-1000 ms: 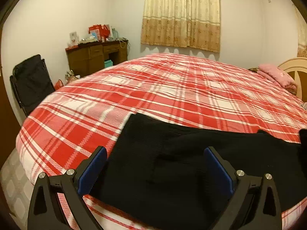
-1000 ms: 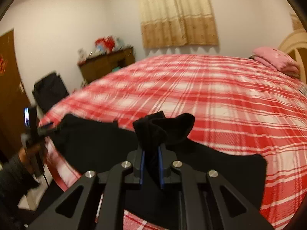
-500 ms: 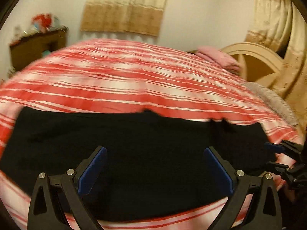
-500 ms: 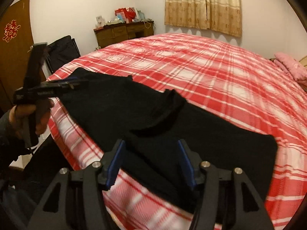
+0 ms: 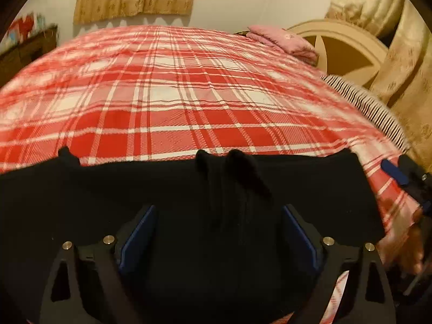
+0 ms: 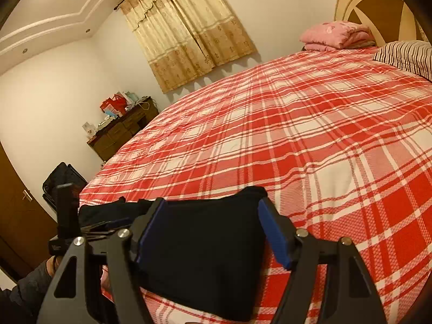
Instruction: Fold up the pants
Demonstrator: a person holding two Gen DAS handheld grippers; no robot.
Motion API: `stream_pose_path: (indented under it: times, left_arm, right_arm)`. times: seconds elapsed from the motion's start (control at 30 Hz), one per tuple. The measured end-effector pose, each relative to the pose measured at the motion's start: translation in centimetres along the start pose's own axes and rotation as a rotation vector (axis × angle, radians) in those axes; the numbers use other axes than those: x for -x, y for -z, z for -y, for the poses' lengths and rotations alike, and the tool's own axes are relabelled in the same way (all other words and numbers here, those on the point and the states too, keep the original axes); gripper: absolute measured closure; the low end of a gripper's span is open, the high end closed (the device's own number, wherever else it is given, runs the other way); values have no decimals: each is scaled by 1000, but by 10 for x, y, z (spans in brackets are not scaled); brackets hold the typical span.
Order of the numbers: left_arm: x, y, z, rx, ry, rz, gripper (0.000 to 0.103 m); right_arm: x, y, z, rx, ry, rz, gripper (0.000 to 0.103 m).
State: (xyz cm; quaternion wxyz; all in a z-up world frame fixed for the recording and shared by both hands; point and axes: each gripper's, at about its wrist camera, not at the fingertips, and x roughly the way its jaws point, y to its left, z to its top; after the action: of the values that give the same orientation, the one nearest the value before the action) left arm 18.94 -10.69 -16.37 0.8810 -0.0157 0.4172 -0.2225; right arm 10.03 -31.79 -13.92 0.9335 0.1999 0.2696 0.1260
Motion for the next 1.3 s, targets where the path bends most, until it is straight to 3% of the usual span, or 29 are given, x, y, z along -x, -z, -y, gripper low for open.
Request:
stream_pose_path:
  times: [0.03,0.07,0.13,0.23,0.43,0.57,0.77,0.9,0.97,1.03,1.1,1.13,1.17,1.3]
  left_arm:
    - [-1,0,2,-11,-18,-1,36]
    - [-1,0,4,-20,-35,-2,46]
    - [2,-1,3,-20,-2,-14,85]
    - [11,0,1,0,-1,6,90]
    - [34,6,-12,74,30,53,91]
    - [35,10,-21,87,-12,56,92]
    - [47,11,-14,69,-64,96,92]
    - [33,11,-21,74,-101,71,91]
    - [22,13,-24,58,-159,53,88]
    - [19,17,-30,76,-152,60,82]
    - [23,20,-31,65,-197,73,55]
    - [25,21,-32,56,-225,80,45]
    - [29,23,-33,50,-243,88,42]
    - [31,31,-39,45,-243,98,39]
  right_arm:
    - [-2,1,-1,-4,-3,-6,30]
    - [-4,2,-2,-6,-12,-14,30]
    - [-3,2,-2,4,-22,-20,30]
    - [1,6,-2,18,-22,-14,30]
    - [5,4,12,-34,5,15,30]
    - [6,4,15,-40,13,19,30]
    - [6,10,-7,55,-58,10,29]
    - [5,19,-27,144,-125,-15,28]
    - [-4,23,-36,178,-130,-71,26]
    - [-22,30,-35,187,-126,-165,23]
    - [-47,41,-29,185,-62,-295,22]
    - [-51,44,-26,183,-52,-304,22]
    - [-49,43,-29,196,-55,-289,22]
    - [-37,41,-38,231,-78,-226,21]
